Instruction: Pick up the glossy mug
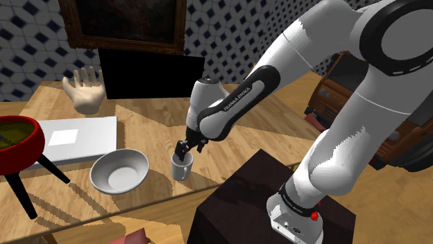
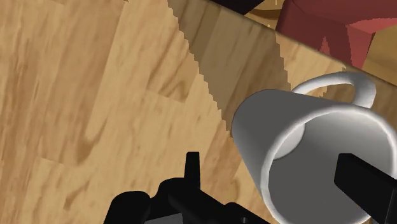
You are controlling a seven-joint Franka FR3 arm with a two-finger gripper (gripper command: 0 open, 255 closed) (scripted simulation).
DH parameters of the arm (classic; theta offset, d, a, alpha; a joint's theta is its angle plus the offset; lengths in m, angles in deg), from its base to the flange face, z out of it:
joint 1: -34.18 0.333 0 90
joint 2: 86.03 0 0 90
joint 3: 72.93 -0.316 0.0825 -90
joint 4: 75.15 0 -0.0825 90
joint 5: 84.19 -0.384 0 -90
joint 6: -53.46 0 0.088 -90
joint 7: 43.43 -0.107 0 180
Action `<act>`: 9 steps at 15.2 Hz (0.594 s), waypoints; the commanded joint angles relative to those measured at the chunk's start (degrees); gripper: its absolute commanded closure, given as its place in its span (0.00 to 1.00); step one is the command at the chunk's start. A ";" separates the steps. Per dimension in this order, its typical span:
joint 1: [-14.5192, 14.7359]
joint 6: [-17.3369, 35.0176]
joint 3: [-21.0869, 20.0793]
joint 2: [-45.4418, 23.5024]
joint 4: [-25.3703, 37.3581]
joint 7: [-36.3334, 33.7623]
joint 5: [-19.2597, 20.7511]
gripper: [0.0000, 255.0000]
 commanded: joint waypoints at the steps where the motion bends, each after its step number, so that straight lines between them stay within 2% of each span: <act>1: -0.08 1.99 0.16 -2.10 0.12 -0.32 0.76 0.00; 5: 0.02 4.29 0.42 -4.46 0.14 -0.90 1.71 0.00; 6: 0.01 4.17 0.42 -4.42 0.22 -0.88 1.71 1.00; 9: 0.01 4.11 0.42 -4.40 0.25 -0.89 1.70 1.00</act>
